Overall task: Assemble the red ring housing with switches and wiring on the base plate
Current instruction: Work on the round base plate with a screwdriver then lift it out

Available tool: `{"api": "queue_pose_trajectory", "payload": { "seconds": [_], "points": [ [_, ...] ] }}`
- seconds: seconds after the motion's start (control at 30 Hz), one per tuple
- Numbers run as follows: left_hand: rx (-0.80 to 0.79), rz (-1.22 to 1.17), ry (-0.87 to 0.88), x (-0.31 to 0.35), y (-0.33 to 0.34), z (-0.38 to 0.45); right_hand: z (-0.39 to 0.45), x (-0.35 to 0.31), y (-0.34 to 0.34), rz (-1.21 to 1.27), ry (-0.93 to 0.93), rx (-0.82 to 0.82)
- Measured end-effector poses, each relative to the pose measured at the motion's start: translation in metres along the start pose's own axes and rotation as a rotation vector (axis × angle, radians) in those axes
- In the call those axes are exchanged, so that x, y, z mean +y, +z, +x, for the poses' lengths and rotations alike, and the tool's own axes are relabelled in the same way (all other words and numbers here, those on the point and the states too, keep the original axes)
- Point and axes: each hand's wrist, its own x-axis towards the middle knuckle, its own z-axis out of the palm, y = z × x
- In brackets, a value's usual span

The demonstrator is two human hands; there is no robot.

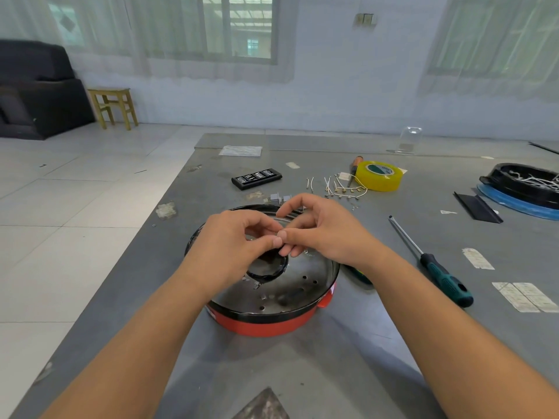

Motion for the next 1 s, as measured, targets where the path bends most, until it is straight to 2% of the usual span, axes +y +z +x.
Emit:
{"api": "queue_pose_trajectory", "payload": {
  "seconds": [0.3, 0.4, 0.47, 0.57, 0.63, 0.67, 0.73, 0.83, 0.9, 1.0],
  "points": [
    [0.055, -0.093, 0.022, -0.007, 0.003, -0.006, 0.001, 0.003, -0.006, 0.072, 0.014, -0.094],
    [0.064, -0.066, 0.031, -0.006, 0.004, -0.006, 0.0, -0.003, -0.013, -0.004, 0.023, -0.139],
    [0.085, -0.054, 0.029, -0.006, 0.004, -0.007, 0.0, -0.008, -0.023, -0.095, -0.026, -0.024],
    [0.118, -0.032, 0.007, -0.004, 0.003, -0.007, 0.002, -0.008, -0.047, -0.318, -0.111, 0.404],
    [0.133, -0.032, -0.011, -0.003, 0.003, -0.006, 0.0, -0.002, -0.064, -0.611, -0.035, 0.623],
    [0.134, -0.041, -0.021, -0.003, 0.004, -0.005, -0.001, 0.002, -0.071, -0.735, 0.063, 0.642],
    [0.129, -0.052, -0.038, -0.003, 0.005, -0.004, -0.003, 0.009, -0.082, -0.909, 0.33, 0.497],
    [0.124, -0.048, -0.05, -0.002, 0.006, -0.004, -0.003, 0.014, -0.081, -1.003, 0.611, 0.142],
    [0.12, -0.038, -0.057, 0.0, 0.006, -0.005, -0.002, 0.017, -0.074, -0.964, 0.694, 0.002],
    [0.12, -0.029, -0.063, 0.002, 0.006, -0.005, 0.0, 0.023, -0.066, -0.987, 0.722, -0.066]
  ]
}}
